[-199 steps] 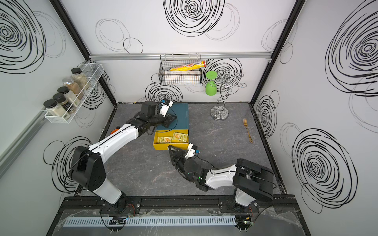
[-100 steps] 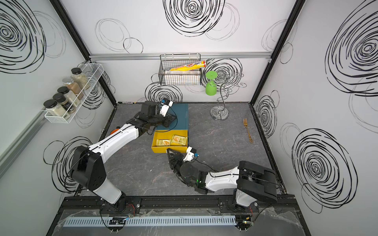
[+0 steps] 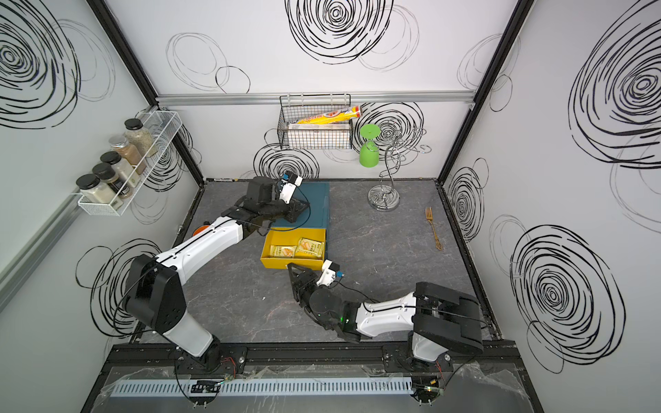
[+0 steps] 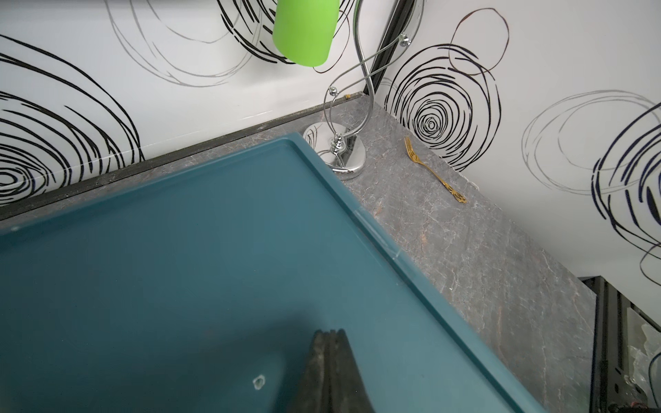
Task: Take the cookies out of the drawer
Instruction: Open the drawer in the storage box.
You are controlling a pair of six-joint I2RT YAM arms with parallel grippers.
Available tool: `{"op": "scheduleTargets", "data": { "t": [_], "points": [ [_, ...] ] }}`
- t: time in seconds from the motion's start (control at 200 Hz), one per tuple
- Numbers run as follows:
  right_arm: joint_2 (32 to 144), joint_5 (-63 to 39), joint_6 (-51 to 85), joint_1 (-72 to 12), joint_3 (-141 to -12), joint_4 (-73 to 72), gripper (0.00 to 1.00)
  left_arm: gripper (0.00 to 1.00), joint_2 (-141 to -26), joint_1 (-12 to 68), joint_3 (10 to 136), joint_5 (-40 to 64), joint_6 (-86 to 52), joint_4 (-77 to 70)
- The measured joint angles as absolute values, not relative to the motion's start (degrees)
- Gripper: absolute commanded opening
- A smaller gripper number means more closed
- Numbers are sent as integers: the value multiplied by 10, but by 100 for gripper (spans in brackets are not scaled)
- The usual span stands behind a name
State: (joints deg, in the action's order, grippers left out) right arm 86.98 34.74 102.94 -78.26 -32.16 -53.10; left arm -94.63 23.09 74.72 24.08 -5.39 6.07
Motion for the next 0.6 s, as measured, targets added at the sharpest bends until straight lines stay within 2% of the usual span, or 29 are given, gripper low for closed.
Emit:
{"op": "scheduleTargets", "data": {
  "t": [0.05,0.225,0.38,0.416,0.501,0.601],
  "points": [
    [871,336,1033,-788,-322,-524,67,7,-947,231,747,240,-54,60],
    [870,315,1030,-795,-321,-508,77,8,-947,231,747,241,-57,59],
    [833,299,1009,-796,-307,-479,80,14,-947,229,749,246,-67,61],
    [814,295,1002,-797,-302,-467,80,18,-947,227,752,250,-71,63],
    [759,289,982,-797,-290,-429,80,38,-945,221,761,266,-85,76],
    [679,288,942,-797,-284,-359,81,49,-939,209,771,285,-103,99]
  ]
}}
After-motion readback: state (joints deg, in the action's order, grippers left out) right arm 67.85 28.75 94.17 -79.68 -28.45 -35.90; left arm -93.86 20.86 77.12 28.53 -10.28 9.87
